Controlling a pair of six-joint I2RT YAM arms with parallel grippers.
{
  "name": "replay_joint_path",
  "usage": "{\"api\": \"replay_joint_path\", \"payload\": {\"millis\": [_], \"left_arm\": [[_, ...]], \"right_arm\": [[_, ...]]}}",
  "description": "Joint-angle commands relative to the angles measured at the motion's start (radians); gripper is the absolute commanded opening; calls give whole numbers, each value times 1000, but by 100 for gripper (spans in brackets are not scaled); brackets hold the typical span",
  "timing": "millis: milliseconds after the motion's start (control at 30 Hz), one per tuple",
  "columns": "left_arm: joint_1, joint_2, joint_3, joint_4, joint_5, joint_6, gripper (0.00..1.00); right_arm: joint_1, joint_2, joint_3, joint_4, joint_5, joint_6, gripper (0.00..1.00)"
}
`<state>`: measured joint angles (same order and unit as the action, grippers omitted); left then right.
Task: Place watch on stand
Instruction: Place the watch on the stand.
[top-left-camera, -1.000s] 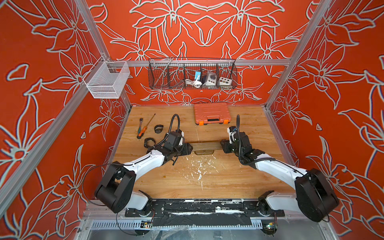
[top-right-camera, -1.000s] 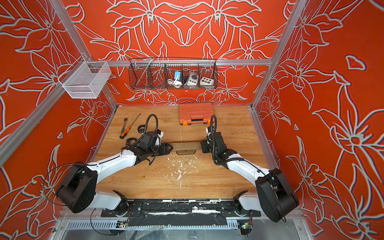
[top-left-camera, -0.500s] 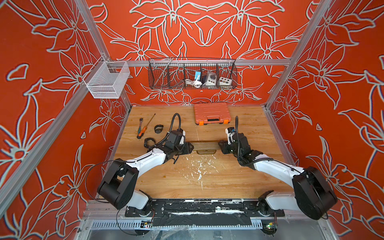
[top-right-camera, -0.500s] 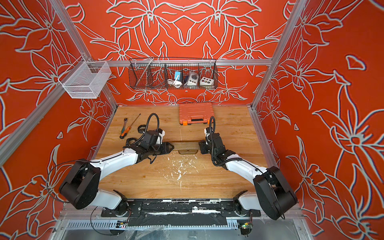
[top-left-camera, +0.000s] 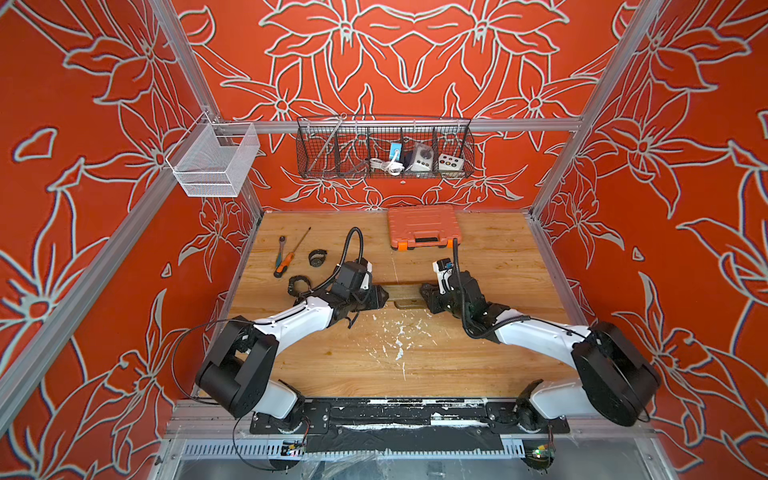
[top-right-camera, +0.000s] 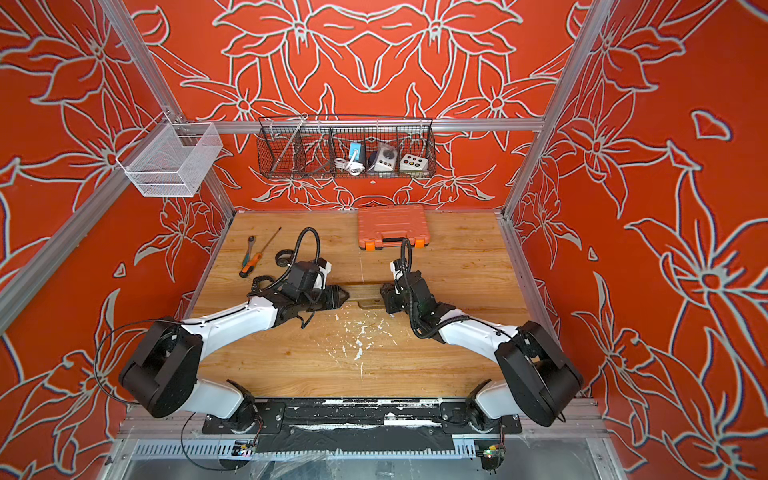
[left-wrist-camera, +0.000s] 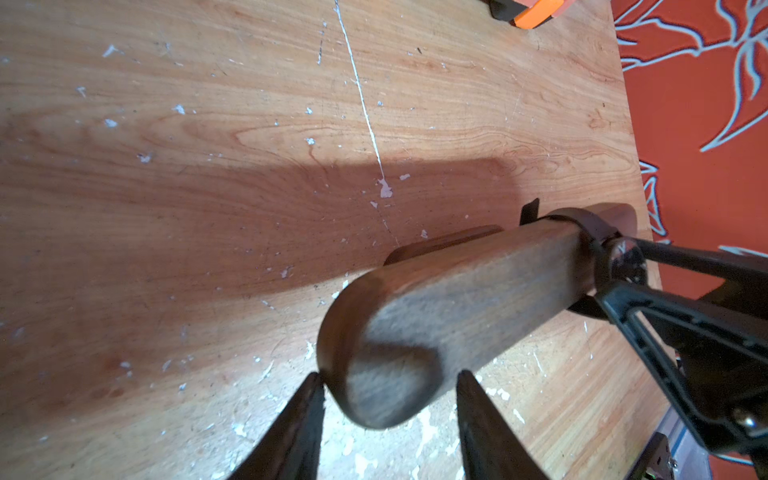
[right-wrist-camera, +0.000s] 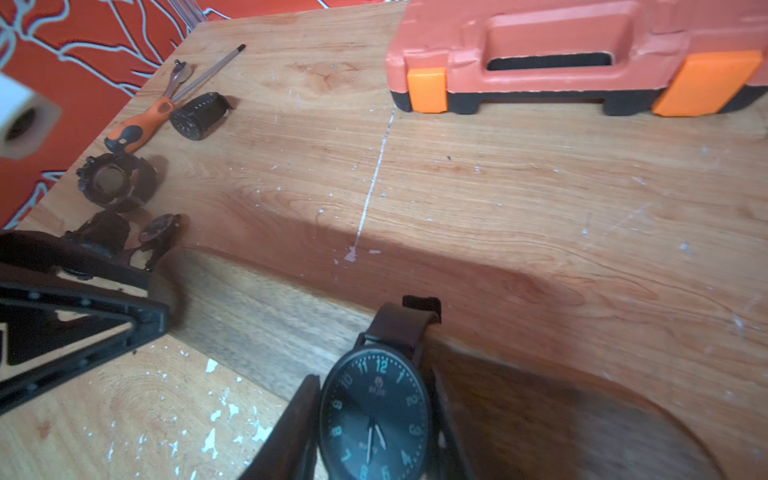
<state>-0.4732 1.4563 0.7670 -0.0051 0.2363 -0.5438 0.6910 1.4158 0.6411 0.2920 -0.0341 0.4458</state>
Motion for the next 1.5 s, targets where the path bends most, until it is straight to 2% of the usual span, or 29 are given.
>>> {"api": "replay_joint_path", "payload": {"millis": [0, 233, 433, 667, 867, 933, 1100, 1267, 1467], "left_arm": [[-12, 5, 15, 23, 6, -7, 50], [-12, -14, 9, 17, -10, -2, 50], [-12, -26, 7, 8, -26, 2, 50], [-12, -46, 3, -9, -52, 8, 51], [-1, -127, 25, -139, -128, 18, 57], [11, -184, 32, -225, -188, 18, 59], [72, -283, 35, -413, -342, -15, 61], [165, -282, 11, -433, -310, -74, 62], [192, -157, 31, -417, -281, -77, 62]], "right_arm": [[21, 30, 20, -9, 33, 29, 42], [25, 22, 23, -49, 77, 27, 47], [25, 7, 25, -88, 105, 22, 60], [25, -60, 18, -136, 137, 9, 60], [25, -220, 23, -289, 175, -9, 69], [25, -295, 12, -356, 188, -17, 72], [24, -441, -18, -498, 159, -18, 73], [24, -564, -73, -542, 98, 39, 72], [25, -691, -98, -592, 57, 49, 72]]}}
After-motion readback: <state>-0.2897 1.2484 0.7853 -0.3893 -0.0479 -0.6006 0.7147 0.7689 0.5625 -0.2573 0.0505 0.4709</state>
